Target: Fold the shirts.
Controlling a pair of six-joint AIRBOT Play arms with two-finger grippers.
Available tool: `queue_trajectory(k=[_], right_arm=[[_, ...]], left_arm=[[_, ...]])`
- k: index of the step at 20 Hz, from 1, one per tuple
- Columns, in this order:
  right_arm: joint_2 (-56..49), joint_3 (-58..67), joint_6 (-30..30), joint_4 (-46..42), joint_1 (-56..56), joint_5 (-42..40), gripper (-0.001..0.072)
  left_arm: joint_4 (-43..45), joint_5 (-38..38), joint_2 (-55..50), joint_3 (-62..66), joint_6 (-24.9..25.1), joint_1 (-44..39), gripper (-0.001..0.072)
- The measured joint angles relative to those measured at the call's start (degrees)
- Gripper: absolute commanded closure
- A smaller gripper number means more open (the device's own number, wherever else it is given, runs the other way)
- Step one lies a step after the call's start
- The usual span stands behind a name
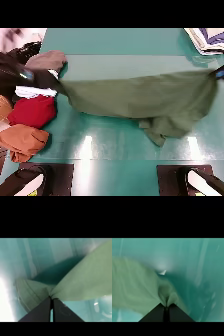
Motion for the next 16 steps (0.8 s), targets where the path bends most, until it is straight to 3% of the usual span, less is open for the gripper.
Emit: queue_trajectory(k=[5, 9, 10, 11, 12, 13, 16], right_arm=[[-10.16, -8.15, 0.0, 0.76, -0.11, -11.1, 0.0695], [-17.49, -5.01, -0.02, 1.51, 0.92, -15.69, 0.0693], [-19.02, -3.65, -0.02, 1.57, 1.27, -16.37, 0.0647], [-20.61, -2.01, 0.0, 1.6, 1.7, -16.63, 0.0466], [-22.03, -0.44, -0.02, 1.6, 2.12, -16.76, 0.035], [-23.43, 1.27, -0.02, 1.64, 2.6, -16.7, 0.0346], [-26.53, 5.92, 0.0, 1.73, 3.3, -15.06, 0.0346]], left_arm=[[-0.31, 22.4, -5.29, -11.61, 0.83, 0.0, 0.0684], [-0.33, 30.32, -16.11, -6.64, 0.96, 0.0, 0.0682], [-0.31, 30.82, -19.23, -4.42, 1.01, 0.0, 0.0679], [-0.31, 31.21, -22.23, -2.08, 1.07, 0.0, 0.0485], [-0.31, 31.12, -24.65, 0.04, 1.07, 0.02, 0.0255], [-0.33, 30.53, -26.75, 2.1, 1.05, 0.07, 0.0217], [-0.2, 27.5, -30.01, 6.49, 1.09, 0.22, 0.0216]])
